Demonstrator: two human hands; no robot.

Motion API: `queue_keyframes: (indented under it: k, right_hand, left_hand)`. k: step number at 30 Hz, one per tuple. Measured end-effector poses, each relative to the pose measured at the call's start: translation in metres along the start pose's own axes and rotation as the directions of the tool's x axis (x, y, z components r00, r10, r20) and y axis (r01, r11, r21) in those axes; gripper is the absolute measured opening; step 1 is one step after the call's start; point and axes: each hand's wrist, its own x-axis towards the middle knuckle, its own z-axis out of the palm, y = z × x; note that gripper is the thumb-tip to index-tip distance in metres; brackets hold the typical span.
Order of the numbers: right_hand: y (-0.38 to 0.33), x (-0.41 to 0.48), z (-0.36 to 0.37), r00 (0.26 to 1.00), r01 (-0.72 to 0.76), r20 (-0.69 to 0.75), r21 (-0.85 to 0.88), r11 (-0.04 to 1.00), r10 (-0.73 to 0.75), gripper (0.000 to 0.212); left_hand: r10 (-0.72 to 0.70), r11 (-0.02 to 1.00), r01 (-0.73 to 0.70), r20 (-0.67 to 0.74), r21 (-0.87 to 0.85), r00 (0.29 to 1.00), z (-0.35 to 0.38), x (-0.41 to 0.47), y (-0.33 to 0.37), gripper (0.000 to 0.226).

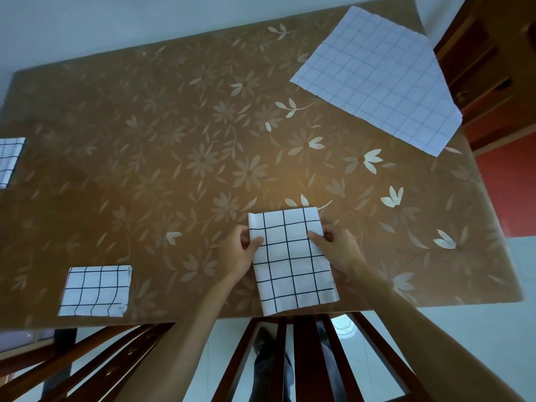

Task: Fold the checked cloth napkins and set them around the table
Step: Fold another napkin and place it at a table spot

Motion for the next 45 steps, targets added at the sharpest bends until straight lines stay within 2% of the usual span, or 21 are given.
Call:
queue_keyframes:
  k: [3, 7, 9, 11, 14, 16, 19, 21, 23, 25, 27, 30, 34, 36, 38, 41, 43, 45]
  right_hand:
    - [-0.004, -0.002, -0.001, 1.0, 0.016, -0.018, -0.086, 0.996, -0.018, 0.033]
    - [-0.001, 0.0, -0.002, 0.999, 0.0, -0.039, -0.06, 0.998, -0.003, 0.04]
    - [0.0, -0.001, -0.003, 0.999, -0.008, -0.051, 0.03, 1.0, 0.009, 0.034]
    - [-0.001, -0.003, -0.006, 0.998, 0.014, -0.067, 0.101, 0.995, -0.007, 0.029]
    - [-0.005, -0.007, -0.011, 0.998, 0.052, 0.036, 0.171, 0.984, -0.059, 0.03]
    - [-0.004, -0.007, -0.015, 0.989, 0.071, 0.118, 0.17, 0.983, -0.091, 0.047]
    - [-0.004, -0.011, -0.018, 0.981, 0.122, 0.128, 0.172, 0.977, -0.146, 0.082]
    - [-0.006, -0.014, -0.019, 0.973, 0.165, 0.125, 0.199, 0.966, -0.192, 0.098]
    - [-0.01, -0.015, -0.022, 0.966, 0.198, 0.141, 0.14, 0.97, -0.217, 0.088]
    - [-0.013, -0.014, -0.026, 0.964, 0.217, 0.167, -0.054, 0.975, -0.206, 0.068]
    - [-0.017, -0.014, -0.026, 0.966, 0.227, 0.178, -0.219, 0.949, -0.189, 0.059]
    - [-0.025, -0.015, -0.025, 0.941, 0.338, 0.122, -0.366, 0.867, -0.316, 0.042]
    - [-0.022, -0.015, -0.029, 0.883, 0.444, 0.073, -0.446, 0.777, -0.463, 0.016]
    - [-0.022, -0.016, -0.033, 0.871, 0.468, 0.067, -0.411, 0.782, -0.486, 0.013]
    - [-0.024, -0.019, -0.037, 0.89, 0.446, 0.071, -0.348, 0.825, -0.451, 0.012]
    - [-0.031, -0.028, -0.04, 0.953, 0.295, 0.087, -0.038, 0.955, -0.291, 0.018]
    - [-0.034, -0.035, -0.039, 0.97, 0.212, 0.097, 0.124, 0.969, -0.225, 0.022]
    - [-0.034, -0.042, -0.034, 0.975, 0.156, 0.124, 0.208, 0.966, -0.184, 0.018]
  left_hand:
    - [0.016, 1.0, -0.016, -0.005, -0.003, 1.0, 0.002, -0.003, -0.003, 0.022]
    - [-0.073, 0.981, 0.078, 0.036, -0.18, 0.997, 0.001, -0.002, -0.005, 0.016]
    - [-0.128, 0.94, 0.176, 0.175, -0.292, 0.976, -0.004, -0.002, -0.002, 0.023]
    - [-0.143, 0.906, 0.259, 0.333, -0.335, 0.932, -0.009, -0.003, -0.001, 0.043]
    - [-0.121, 0.923, 0.23, 0.335, -0.308, 0.934, -0.011, -0.003, -0.006, 0.059]
    - [-0.093, 0.918, 0.187, 0.27, -0.35, 0.958, -0.01, -0.006, -0.005, 0.065]
    - [0.021, 0.919, 0.052, 0.181, -0.392, 0.983, -0.01, -0.008, -0.001, 0.079]
    - [0.076, 0.92, -0.012, 0.148, -0.392, 0.986, -0.013, -0.011, 0.004, 0.075]
    - [0.074, 0.93, -0.003, 0.179, -0.369, 0.981, -0.021, -0.013, 0.011, 0.066]
    - [0.074, 0.952, 0.001, 0.235, -0.305, 0.969, -0.028, -0.016, 0.015, 0.06]
    - [0.095, 0.978, -0.046, 0.236, -0.206, 0.967, -0.032, -0.016, 0.014, 0.059]
    - [0.154, 0.988, -0.156, 0.155, 0.003, 0.976, -0.034, -0.015, 0.013, 0.051]
    - [0.263, 0.95, -0.278, 0.116, 0.145, 0.958, -0.036, -0.015, 0.015, 0.021]
    - [0.33, 0.918, -0.342, 0.093, 0.2, 0.939, -0.04, -0.017, 0.017, 0.013]
    - [0.341, 0.924, -0.348, 0.066, 0.16, 0.938, -0.044, -0.021, 0.025, 0.011]
    - [0.136, 0.987, -0.126, 0.112, -0.096, 0.984, -0.047, -0.027, 0.037, 0.009]
    - [0.037, 0.98, -0.018, 0.091, -0.2, 0.995, -0.043, -0.03, 0.04, 0.011]
    - [-0.038, 0.952, 0.05, 0.048, -0.301, 0.998, -0.032, -0.033, 0.04, 0.014]
